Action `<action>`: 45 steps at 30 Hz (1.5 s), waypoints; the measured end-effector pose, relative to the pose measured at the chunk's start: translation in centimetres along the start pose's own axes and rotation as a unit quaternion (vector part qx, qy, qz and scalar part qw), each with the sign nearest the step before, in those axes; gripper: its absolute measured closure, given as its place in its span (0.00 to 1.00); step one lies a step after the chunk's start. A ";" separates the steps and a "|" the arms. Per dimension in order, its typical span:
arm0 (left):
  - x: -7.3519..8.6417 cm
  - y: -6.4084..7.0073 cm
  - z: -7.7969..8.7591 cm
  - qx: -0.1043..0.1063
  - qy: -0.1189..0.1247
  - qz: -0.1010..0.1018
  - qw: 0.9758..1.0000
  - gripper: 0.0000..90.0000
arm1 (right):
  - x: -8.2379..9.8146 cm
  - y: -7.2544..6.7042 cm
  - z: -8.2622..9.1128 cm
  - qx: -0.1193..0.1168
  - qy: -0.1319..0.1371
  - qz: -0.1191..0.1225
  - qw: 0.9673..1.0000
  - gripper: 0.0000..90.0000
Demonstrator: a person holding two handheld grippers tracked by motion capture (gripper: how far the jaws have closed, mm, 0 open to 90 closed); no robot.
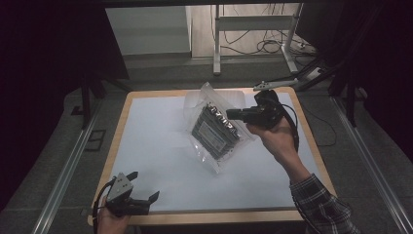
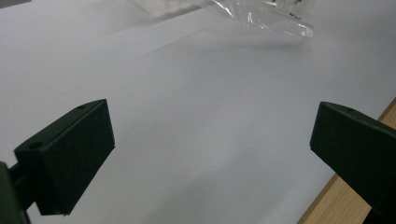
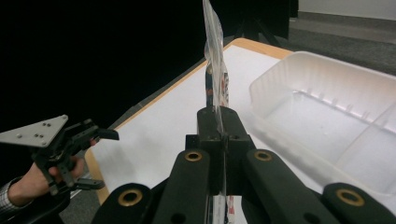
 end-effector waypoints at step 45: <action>0.1 0.1 -0.2 0.004 -0.001 -0.001 1.000 0.00 | -10.8 7.3 -4.4 0.096 0.016 0.052 0.994 0.99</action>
Point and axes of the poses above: each handheld gripper's, and its own axes: z roughly backward along the jaws, x roughly out of its underside, y roughly to its right, the point moved 2 cm from there along -z, roughly forward along the jaws
